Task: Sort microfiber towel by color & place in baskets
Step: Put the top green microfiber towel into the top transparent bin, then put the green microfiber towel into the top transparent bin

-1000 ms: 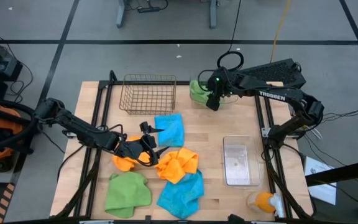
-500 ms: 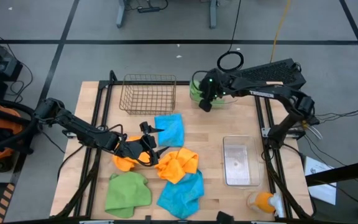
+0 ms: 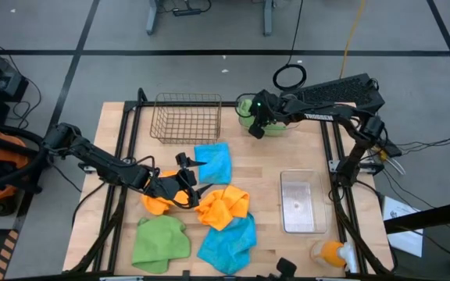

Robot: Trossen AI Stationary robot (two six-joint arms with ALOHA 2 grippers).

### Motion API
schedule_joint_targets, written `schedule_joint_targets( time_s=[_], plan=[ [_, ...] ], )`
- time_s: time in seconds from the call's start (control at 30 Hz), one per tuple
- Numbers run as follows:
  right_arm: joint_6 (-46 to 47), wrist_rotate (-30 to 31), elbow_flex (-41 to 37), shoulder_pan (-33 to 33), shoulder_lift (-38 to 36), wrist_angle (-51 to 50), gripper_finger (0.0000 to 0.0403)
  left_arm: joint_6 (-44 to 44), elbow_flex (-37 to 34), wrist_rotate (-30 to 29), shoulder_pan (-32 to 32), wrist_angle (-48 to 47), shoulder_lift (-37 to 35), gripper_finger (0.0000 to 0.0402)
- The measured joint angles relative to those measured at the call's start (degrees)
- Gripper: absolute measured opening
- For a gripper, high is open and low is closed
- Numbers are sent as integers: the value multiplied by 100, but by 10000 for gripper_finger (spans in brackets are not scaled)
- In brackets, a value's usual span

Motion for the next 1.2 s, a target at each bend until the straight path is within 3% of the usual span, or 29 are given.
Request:
schedule_joint_targets(
  time_s=[0.33, 0.43, 0.6, 0.9, 1.2],
  plan=[
    [611, 28, 2, 345, -1580, -777, 4, -3, 0, 0, -9, -15, 0, 370],
    [909, 1, -7, 825, -2098, -883, 4, -122, 0, 142, -72, -53, 0, 370],
    [1209, -12, -249, 2038, -2597, -518, 4, -173, 0, 871, -366, -190, 0, 370],
    [1329, 180, -889, 4053, -2400, 756, 4, -1530, 0, 1235, -1278, -595, -2, 370],
    [971, 178, -1110, 4955, -1490, 1693, 4, -3787, 2, 1984, -2013, -2018, -9, 370]
  ],
)
